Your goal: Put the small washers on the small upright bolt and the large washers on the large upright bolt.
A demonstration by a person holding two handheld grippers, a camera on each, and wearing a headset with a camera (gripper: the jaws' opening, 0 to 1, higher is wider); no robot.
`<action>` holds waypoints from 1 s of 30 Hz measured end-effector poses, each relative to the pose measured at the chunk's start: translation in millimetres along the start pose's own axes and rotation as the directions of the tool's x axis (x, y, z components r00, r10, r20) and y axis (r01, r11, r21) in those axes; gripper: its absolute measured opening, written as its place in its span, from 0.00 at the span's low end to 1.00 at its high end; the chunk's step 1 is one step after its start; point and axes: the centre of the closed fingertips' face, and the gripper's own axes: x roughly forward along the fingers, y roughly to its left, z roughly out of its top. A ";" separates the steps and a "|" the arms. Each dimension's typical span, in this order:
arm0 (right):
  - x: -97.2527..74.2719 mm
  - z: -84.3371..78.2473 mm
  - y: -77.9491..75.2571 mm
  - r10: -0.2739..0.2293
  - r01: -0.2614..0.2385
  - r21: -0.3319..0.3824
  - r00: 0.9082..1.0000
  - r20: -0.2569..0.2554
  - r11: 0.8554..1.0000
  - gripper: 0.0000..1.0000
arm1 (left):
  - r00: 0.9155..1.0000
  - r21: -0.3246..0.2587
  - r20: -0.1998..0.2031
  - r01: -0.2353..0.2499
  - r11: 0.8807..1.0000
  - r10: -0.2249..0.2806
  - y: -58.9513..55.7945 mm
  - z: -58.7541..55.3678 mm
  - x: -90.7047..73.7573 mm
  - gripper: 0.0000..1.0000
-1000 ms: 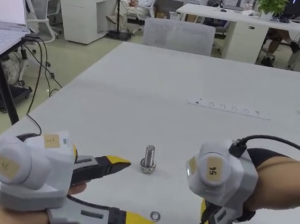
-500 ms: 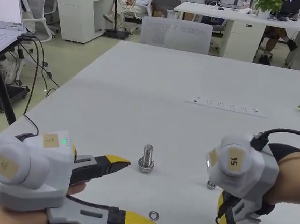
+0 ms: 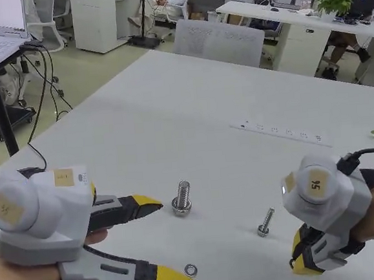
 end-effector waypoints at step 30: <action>-53.8 33.5 -48.6 -0.090 0.093 -0.050 0.994 0.060 0.994 0.13 | 1.000 -0.004 -0.006 -0.001 1.000 0.001 1.3 -1.0 2.6 0.73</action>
